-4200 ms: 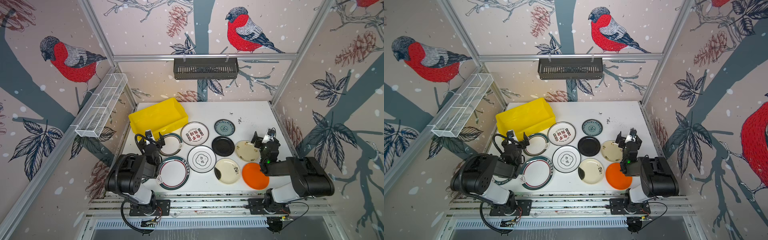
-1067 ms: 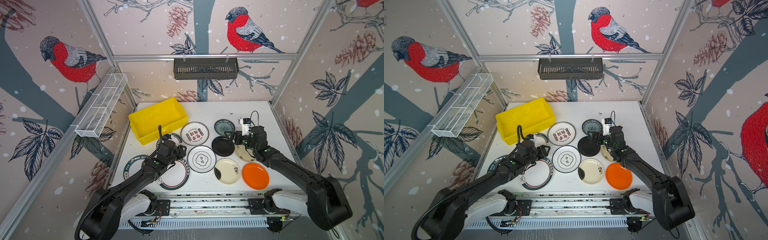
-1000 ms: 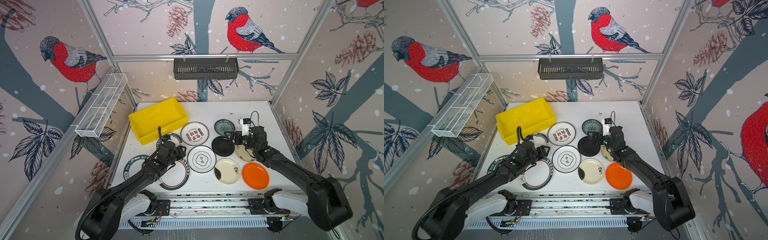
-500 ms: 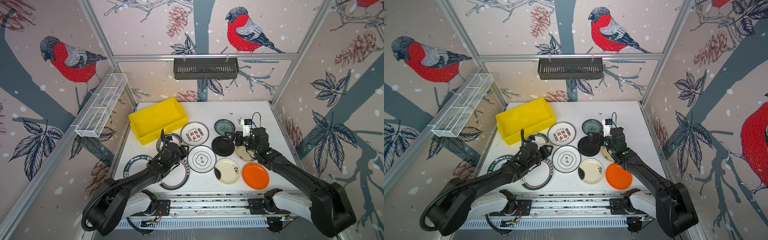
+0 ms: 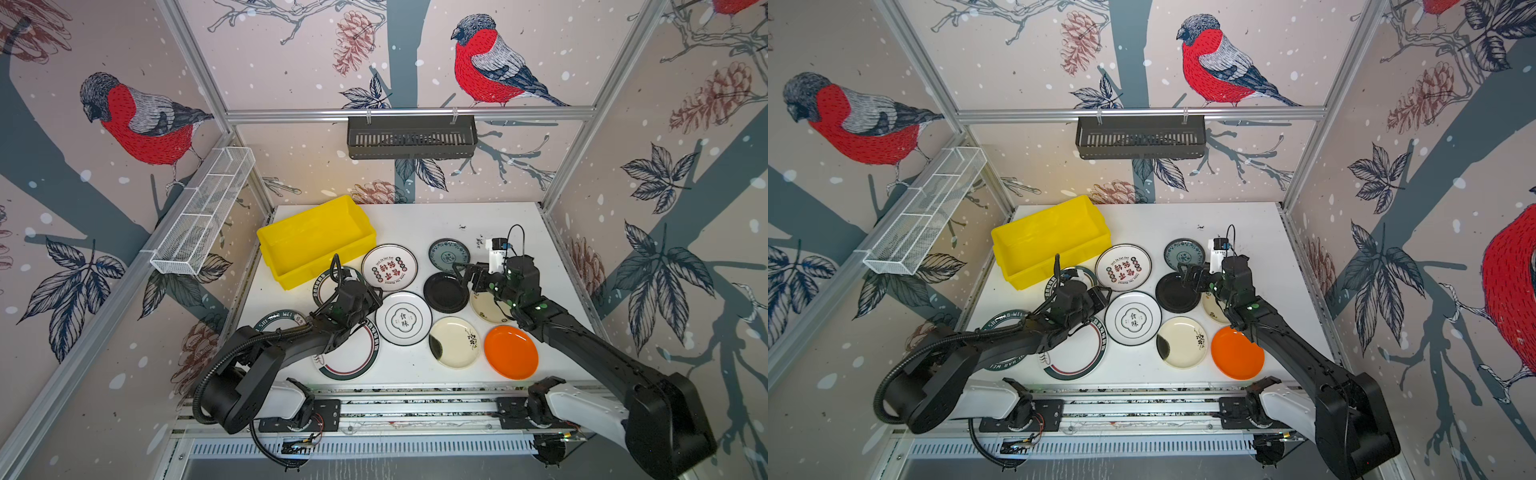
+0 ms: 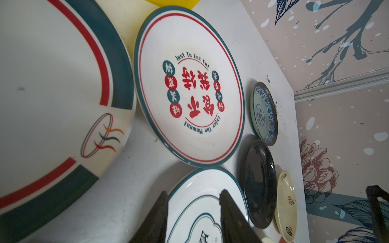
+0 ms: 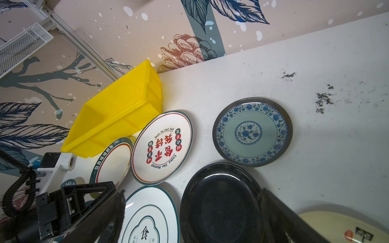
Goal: Place the plates into the plastic bin on the countertop
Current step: Pick up the plate from the top-center of the table.
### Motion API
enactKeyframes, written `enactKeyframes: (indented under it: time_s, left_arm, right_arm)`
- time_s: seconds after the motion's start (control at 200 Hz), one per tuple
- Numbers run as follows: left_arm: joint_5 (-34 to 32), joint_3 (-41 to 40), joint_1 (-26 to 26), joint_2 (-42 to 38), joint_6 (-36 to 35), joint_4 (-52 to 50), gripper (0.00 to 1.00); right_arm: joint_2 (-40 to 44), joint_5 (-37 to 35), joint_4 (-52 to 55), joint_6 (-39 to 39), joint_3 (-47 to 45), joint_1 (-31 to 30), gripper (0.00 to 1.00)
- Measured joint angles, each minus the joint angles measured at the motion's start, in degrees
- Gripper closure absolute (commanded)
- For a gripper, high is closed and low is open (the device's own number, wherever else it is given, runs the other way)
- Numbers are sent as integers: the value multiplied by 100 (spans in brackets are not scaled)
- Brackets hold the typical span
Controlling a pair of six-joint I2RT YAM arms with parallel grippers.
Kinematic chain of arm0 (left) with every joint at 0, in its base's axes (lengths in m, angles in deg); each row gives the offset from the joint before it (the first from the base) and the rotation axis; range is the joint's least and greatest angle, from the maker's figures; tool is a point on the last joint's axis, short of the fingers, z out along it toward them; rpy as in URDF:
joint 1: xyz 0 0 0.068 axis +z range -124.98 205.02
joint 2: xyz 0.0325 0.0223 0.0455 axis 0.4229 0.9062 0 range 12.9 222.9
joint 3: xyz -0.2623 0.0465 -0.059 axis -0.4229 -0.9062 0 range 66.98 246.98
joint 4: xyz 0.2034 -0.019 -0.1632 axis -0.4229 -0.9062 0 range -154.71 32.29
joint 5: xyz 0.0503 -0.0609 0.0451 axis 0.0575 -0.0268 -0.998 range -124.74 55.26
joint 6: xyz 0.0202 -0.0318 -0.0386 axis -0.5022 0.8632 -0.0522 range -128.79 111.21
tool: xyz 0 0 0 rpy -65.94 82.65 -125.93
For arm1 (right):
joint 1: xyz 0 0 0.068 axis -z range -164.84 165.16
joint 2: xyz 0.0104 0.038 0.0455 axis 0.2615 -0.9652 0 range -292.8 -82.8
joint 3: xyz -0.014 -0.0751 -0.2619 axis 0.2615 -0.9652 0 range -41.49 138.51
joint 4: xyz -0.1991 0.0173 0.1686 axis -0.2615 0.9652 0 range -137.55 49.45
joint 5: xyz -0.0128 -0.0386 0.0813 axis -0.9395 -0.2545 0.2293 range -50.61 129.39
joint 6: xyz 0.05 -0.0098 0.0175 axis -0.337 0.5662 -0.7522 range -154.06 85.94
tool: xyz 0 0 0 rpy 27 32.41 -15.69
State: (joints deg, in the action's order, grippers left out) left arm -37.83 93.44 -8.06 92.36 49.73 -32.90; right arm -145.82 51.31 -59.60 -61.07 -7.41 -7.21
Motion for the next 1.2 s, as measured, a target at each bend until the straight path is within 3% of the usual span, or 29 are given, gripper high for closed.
enactKeyframes:
  time_s: [0.281, 0.621, 1.202]
  left_arm:
    - [-120, 208, 0, 382, 157, -17, 60]
    - [-249, 264, 24, 616, 291, -66, 63]
    - [-319, 723, 101, 1513, 315, 28, 67]
  right_arm:
    - [4, -101, 111, 9, 24, 7, 0]
    - [9, 514, 22, 28, 26, 22, 0]
    - [33, 385, 46, 24, 50, 35, 0]
